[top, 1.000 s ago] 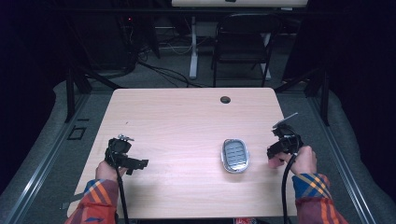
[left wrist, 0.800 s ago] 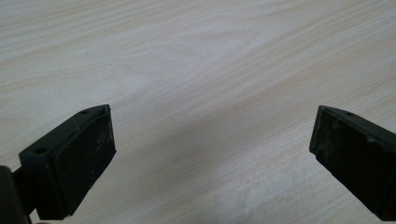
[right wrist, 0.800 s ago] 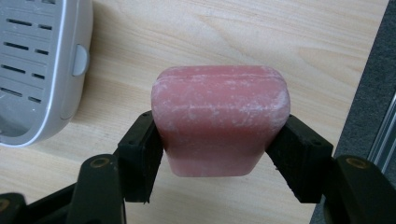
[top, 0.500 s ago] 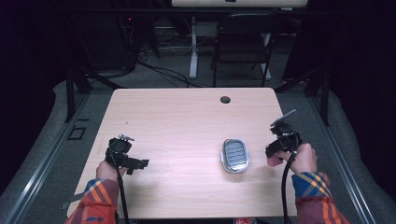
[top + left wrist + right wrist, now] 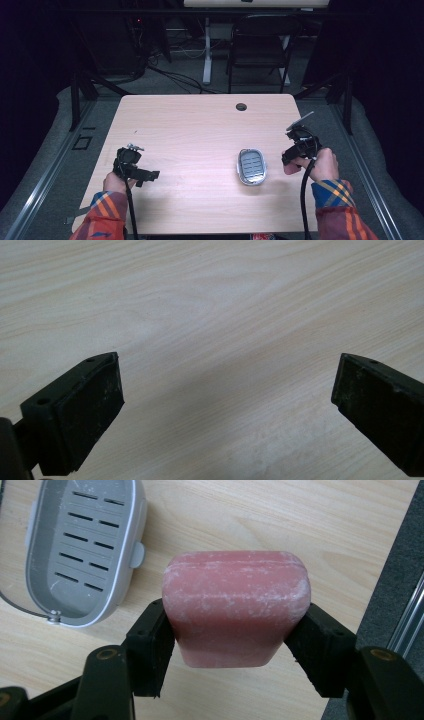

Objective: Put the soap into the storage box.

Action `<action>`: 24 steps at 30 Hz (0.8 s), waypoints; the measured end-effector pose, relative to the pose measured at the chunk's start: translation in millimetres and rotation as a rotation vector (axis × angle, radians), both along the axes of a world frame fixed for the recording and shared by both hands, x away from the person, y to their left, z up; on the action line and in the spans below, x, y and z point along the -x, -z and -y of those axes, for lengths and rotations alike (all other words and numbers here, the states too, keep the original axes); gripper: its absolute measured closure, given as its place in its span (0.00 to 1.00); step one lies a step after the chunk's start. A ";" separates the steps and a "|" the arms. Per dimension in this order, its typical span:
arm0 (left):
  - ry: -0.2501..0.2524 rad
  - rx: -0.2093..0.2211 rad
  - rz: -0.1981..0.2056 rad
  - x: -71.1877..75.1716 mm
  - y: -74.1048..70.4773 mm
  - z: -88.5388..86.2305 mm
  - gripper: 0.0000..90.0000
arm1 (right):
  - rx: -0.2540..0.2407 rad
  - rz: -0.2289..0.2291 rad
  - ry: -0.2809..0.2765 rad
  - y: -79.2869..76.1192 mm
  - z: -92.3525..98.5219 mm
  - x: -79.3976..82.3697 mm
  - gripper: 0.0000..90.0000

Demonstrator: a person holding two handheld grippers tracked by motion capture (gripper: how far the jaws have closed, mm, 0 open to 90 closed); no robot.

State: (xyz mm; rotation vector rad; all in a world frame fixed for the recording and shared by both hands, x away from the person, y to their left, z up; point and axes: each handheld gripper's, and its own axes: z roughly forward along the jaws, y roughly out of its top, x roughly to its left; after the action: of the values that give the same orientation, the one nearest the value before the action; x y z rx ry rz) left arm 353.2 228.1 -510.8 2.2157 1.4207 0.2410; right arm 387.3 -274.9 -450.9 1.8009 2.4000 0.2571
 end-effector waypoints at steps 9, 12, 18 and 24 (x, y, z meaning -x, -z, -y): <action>0.000 0.001 -0.002 0.1 0.2 0.5 0.00 | -0.010 -0.010 -0.015 -3.8 -9.0 -1.4 0.42; 0.000 -0.001 0.000 0.0 0.4 1.0 0.00 | -0.011 -0.016 -0.026 -5.7 -10.6 -1.1 0.42; 0.004 -0.001 -0.004 -0.4 0.4 1.7 0.00 | 0.000 -0.012 -0.033 -12.1 -13.0 0.0 0.41; 0.007 -0.003 -0.005 -0.8 0.5 2.0 0.00 | -0.002 -0.004 -0.034 -16.5 -15.2 0.8 0.42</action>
State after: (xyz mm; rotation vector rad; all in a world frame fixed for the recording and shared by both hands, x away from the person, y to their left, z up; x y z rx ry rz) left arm 354.0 226.2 -511.3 2.2244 1.4158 0.2357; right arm 386.5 -259.7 -434.4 1.7651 2.4357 0.2594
